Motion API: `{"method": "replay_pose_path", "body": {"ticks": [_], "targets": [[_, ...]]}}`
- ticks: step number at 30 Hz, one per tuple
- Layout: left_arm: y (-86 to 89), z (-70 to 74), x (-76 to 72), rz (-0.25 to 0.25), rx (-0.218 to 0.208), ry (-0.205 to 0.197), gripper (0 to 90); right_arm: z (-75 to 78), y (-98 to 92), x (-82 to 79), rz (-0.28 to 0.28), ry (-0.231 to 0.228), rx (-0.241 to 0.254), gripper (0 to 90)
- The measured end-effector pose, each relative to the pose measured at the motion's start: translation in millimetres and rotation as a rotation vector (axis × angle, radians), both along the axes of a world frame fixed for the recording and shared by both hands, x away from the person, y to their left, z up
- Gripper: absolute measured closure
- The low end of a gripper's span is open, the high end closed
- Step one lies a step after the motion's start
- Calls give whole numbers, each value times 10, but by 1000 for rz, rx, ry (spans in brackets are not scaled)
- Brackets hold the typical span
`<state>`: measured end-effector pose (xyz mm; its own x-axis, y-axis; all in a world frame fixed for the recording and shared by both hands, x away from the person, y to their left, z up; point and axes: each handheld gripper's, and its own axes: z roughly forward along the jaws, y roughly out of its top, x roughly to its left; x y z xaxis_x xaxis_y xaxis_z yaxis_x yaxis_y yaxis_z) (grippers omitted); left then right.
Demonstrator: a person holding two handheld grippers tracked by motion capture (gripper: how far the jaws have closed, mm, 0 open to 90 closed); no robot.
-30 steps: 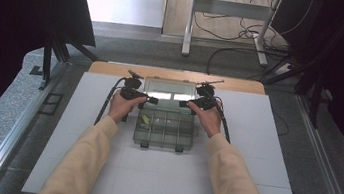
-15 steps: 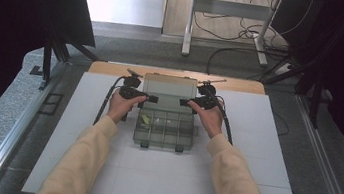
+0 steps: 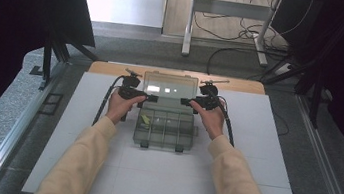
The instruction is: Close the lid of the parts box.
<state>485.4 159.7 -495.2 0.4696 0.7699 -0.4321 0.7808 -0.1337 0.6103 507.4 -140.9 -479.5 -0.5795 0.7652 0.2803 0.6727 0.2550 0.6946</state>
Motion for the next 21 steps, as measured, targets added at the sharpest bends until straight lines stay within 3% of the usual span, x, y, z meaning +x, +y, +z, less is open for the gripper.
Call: {"method": "replay_pose_path", "body": {"ticks": [21], "targets": [[33, 50, -79, -13, -7, -50, 206, 60, -29, -73, 17, -38, 34, 246]]}}
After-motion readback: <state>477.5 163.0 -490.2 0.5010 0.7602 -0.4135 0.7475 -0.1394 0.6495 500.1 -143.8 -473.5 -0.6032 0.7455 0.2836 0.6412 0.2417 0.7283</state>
